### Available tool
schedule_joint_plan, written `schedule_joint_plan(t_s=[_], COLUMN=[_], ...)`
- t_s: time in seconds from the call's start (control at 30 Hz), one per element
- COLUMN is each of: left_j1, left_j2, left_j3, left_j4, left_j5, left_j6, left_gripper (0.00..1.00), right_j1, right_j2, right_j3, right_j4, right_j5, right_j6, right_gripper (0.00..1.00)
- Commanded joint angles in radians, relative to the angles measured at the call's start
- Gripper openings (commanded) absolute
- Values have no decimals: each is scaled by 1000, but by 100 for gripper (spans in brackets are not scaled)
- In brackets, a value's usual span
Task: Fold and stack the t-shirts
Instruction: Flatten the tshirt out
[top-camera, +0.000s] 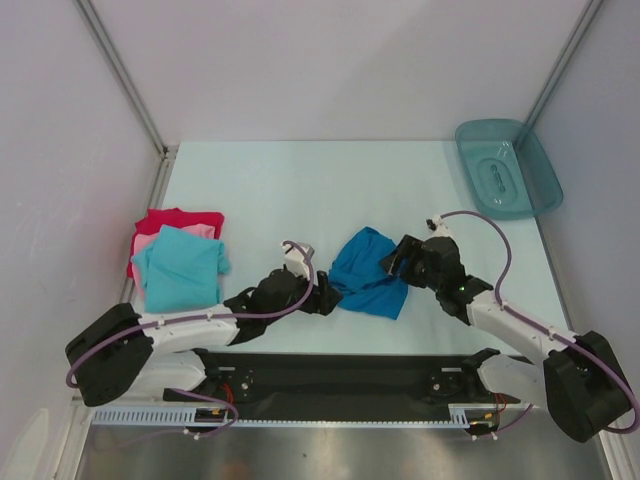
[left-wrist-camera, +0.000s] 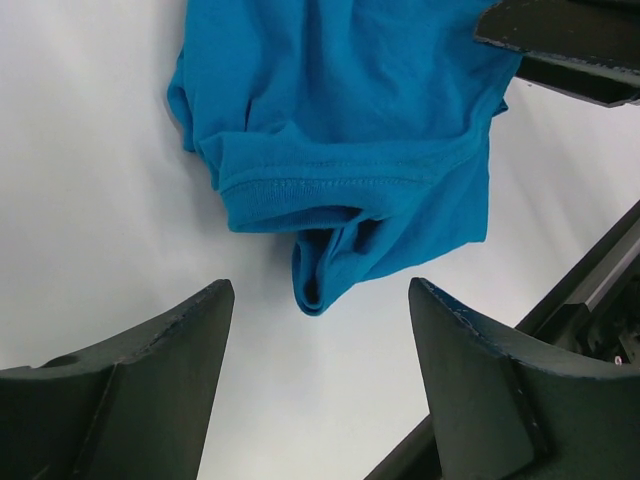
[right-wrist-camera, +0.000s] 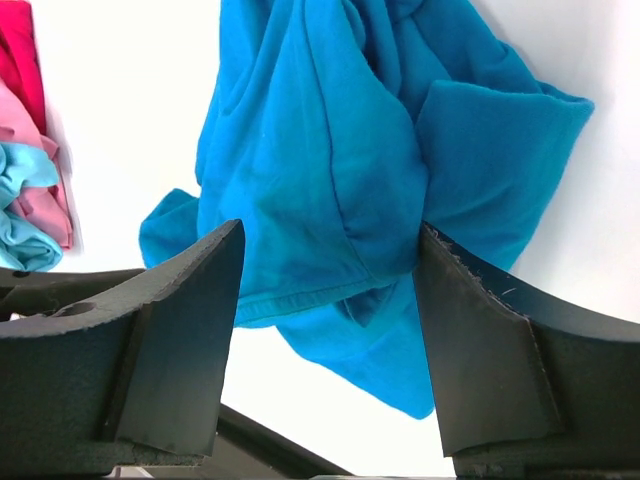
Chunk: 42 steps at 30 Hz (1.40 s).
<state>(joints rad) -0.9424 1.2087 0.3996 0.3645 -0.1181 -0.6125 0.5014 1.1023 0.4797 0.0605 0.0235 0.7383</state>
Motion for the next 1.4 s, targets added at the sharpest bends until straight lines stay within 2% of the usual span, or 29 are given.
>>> schedule_joint_plan(t_s=[0.0,0.23,0.77,0.8,0.93,1.3,1.37], left_j1=[-12,-15,-33,-35,-38,-41,-42], left_j2=[11,23,31,31,26,-15,-14], left_j3=[8,13,25,25,27,18,18], left_j4=[50,62,57,57,54,31,30], left_j5=[12,15,8,8,6,-5,-5], left_j6=[-6,-4,-4,-4,-4,0,0], left_gripper=[77,77,77,77,77,76,76], right_j1=[5,5,6,6,5,9,11], right_j2=[-51,-102,-127,-122,-90,-10,5], right_j3=[39,34,31,34,40,45,65], right_j4=[-31,-120,-137,-134,-107,-25,-22], right_j5=[27,39,50,56,59,61,64], right_j6=[-19,-37,-45,-47,-56,-51,-56], right_gripper=[71,71,70,68,51,48,40])
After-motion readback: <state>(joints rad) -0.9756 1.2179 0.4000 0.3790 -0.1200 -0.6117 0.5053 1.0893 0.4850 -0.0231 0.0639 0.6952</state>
